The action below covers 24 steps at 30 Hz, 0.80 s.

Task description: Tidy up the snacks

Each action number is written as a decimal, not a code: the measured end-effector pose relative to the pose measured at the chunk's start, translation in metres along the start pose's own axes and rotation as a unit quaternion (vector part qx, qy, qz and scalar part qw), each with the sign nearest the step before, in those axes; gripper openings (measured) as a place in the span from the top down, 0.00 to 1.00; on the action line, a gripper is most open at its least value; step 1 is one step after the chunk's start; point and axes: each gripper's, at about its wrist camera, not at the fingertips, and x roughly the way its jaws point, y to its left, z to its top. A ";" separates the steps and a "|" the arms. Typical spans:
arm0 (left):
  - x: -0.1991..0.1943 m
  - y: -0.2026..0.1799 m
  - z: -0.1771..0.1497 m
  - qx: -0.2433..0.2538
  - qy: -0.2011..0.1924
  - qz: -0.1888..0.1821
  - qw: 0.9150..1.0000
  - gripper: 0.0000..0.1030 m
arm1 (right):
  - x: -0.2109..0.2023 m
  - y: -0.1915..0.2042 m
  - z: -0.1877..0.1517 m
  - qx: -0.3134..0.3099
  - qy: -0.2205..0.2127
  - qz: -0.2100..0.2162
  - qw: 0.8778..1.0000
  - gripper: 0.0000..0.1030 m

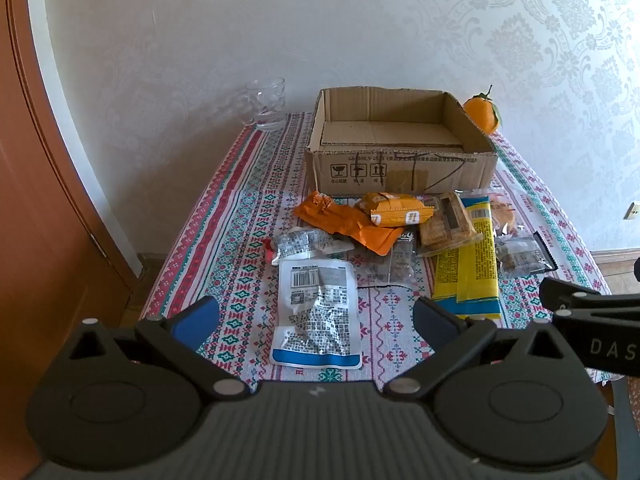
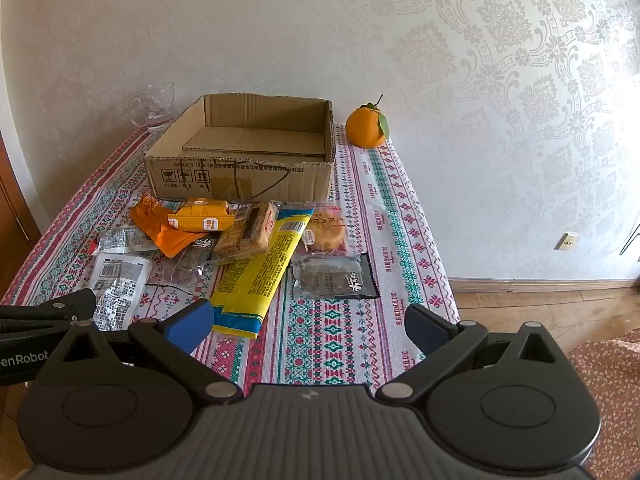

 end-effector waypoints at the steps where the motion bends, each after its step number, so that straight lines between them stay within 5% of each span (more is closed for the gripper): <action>1: 0.000 0.000 0.000 -0.001 0.000 -0.001 1.000 0.01 | 0.000 0.000 0.000 0.000 0.000 0.000 1.000 0.00; 24: 0.000 0.001 0.001 -0.002 -0.002 -0.003 1.000 0.01 | 0.000 0.001 0.000 -0.001 -0.001 0.000 1.000 0.00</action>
